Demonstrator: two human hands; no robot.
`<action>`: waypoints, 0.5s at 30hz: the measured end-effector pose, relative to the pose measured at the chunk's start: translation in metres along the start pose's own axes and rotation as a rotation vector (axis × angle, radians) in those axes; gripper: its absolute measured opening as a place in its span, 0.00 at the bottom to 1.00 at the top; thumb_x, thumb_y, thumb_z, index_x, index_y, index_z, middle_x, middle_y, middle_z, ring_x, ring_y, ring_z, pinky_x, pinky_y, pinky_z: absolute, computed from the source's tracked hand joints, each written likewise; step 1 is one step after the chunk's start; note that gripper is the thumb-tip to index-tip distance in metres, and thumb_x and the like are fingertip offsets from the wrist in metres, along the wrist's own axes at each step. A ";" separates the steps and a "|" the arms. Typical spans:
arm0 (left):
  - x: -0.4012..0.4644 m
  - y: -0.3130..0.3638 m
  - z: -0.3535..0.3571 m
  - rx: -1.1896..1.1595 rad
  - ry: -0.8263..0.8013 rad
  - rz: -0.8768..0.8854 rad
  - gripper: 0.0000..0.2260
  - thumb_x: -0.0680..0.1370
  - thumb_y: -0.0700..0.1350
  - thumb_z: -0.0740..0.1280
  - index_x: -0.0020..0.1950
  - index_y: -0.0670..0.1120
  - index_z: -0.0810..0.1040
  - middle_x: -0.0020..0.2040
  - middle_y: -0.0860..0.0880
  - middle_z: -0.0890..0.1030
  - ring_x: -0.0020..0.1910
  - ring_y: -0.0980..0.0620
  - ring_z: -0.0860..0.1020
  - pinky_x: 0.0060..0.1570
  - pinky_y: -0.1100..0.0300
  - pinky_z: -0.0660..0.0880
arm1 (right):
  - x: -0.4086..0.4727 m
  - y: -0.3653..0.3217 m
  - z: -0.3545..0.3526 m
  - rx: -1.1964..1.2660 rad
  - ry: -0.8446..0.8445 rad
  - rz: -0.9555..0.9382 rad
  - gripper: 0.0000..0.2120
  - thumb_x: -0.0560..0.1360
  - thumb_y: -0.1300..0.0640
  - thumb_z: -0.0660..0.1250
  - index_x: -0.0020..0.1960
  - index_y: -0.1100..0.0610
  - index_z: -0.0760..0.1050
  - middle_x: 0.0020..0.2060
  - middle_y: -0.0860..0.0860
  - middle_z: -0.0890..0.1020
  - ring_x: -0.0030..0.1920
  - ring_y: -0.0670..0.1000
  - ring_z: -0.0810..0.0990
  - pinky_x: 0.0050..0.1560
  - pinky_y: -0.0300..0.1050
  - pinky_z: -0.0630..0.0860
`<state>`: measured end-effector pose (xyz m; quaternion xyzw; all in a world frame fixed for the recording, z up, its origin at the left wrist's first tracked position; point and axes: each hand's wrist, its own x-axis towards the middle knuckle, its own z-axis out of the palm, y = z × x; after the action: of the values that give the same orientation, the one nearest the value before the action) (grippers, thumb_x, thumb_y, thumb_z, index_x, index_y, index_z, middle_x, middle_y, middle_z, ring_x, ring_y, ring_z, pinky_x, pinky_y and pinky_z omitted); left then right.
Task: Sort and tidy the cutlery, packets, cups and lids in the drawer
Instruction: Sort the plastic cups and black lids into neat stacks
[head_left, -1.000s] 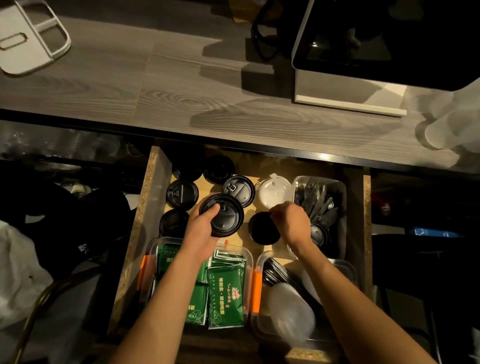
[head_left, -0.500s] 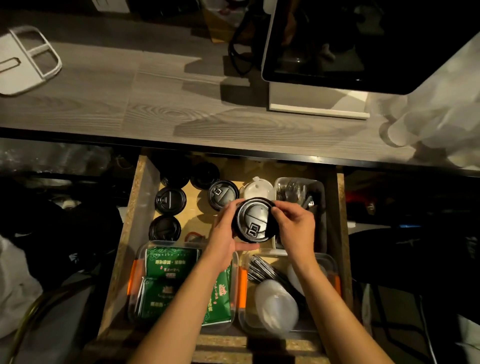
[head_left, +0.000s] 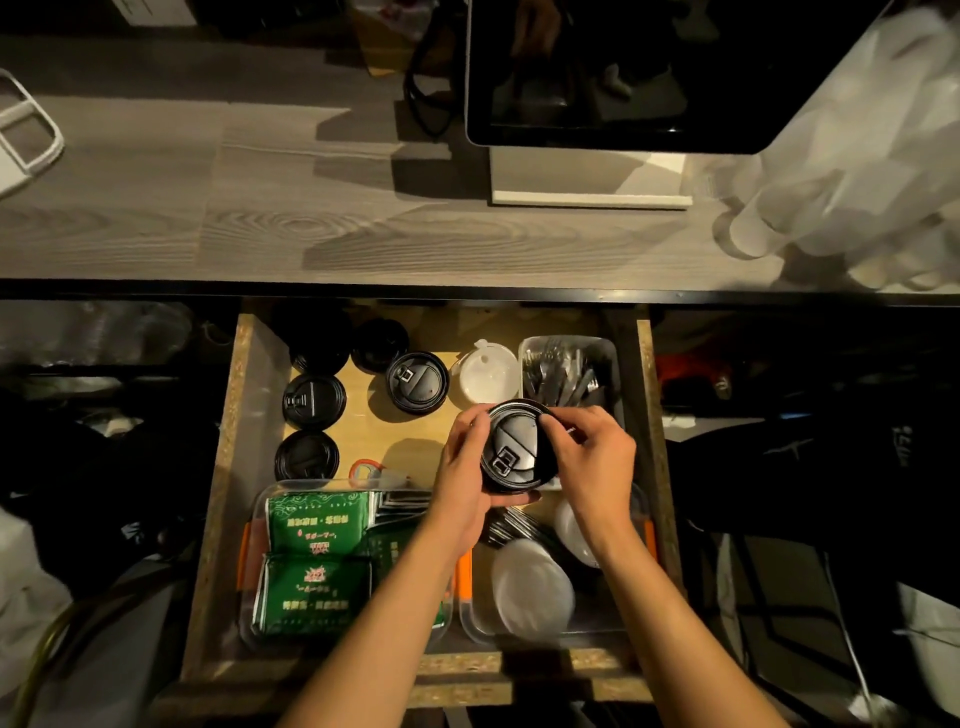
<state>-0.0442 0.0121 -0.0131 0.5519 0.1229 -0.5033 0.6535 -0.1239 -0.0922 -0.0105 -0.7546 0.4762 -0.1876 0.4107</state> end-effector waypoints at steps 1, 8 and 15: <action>0.000 -0.001 0.002 -0.015 0.003 -0.001 0.21 0.75 0.61 0.62 0.65 0.54 0.74 0.66 0.45 0.77 0.61 0.41 0.78 0.40 0.43 0.81 | 0.000 0.000 -0.003 0.023 0.018 0.025 0.05 0.75 0.58 0.72 0.49 0.56 0.85 0.41 0.47 0.81 0.43 0.45 0.81 0.47 0.40 0.77; 0.001 -0.003 0.008 -0.123 0.081 0.135 0.13 0.82 0.56 0.58 0.63 0.54 0.74 0.69 0.46 0.72 0.65 0.40 0.73 0.43 0.43 0.81 | -0.005 -0.001 -0.010 0.466 0.180 0.401 0.11 0.78 0.63 0.66 0.57 0.54 0.81 0.45 0.48 0.85 0.48 0.48 0.83 0.50 0.45 0.80; 0.000 0.001 0.022 -0.209 0.080 0.192 0.12 0.85 0.51 0.54 0.64 0.58 0.75 0.66 0.45 0.77 0.62 0.44 0.78 0.43 0.53 0.81 | -0.018 -0.007 0.002 0.396 -0.014 0.493 0.19 0.72 0.61 0.70 0.62 0.53 0.76 0.42 0.53 0.83 0.44 0.53 0.85 0.47 0.58 0.83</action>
<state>-0.0517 -0.0067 -0.0045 0.5098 0.1474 -0.4006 0.7469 -0.1272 -0.0745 -0.0039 -0.5230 0.5961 -0.1661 0.5861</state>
